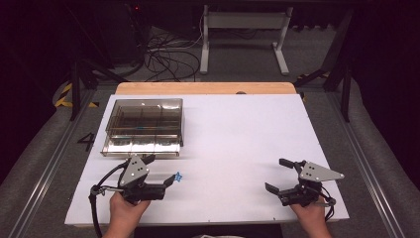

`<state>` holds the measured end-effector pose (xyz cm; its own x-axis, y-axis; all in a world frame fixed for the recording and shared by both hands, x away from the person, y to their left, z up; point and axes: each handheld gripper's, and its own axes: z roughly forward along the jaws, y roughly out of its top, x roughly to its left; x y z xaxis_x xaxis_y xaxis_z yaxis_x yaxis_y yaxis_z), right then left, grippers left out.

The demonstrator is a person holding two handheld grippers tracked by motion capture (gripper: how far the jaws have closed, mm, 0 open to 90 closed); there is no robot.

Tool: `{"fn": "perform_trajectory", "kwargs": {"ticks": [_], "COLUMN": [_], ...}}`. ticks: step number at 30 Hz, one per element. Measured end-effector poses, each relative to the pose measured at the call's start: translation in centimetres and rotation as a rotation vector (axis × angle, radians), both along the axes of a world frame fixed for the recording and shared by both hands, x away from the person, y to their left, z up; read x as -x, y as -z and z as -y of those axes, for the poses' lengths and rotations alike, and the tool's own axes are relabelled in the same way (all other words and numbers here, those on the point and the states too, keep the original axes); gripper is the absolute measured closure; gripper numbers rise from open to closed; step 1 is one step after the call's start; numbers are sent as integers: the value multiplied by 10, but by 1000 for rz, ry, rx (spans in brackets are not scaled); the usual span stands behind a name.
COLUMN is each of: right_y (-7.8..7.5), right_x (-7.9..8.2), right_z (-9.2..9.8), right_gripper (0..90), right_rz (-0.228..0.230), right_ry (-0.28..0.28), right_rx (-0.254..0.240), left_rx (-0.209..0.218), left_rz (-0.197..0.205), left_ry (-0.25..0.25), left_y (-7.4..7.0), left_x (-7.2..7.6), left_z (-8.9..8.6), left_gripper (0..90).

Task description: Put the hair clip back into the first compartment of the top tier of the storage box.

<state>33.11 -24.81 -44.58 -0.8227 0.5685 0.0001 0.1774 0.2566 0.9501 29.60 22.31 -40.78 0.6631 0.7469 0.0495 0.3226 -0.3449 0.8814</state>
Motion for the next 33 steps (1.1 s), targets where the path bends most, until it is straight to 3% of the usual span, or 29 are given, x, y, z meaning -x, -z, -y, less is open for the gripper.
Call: {"fn": "perform_trajectory", "kwargs": {"ticks": [13,24,33], "right_y": [0,0,0], "right_x": [0,0,1], "right_z": [0,-1,-1], "right_gripper": [33,33,33], "right_rz": [-1,-2,-3], "right_ry": [-9,-17,-22], "right_rx": [3,4,5], "left_rx": [-30,-50,-61], "left_rz": [-34,-89,-108], "left_ry": [35,32,20], "left_y": [1,7,13], "left_x": [-7,-13,-16], "left_z": [22,35,42], "left_gripper": [125,128,129]}}
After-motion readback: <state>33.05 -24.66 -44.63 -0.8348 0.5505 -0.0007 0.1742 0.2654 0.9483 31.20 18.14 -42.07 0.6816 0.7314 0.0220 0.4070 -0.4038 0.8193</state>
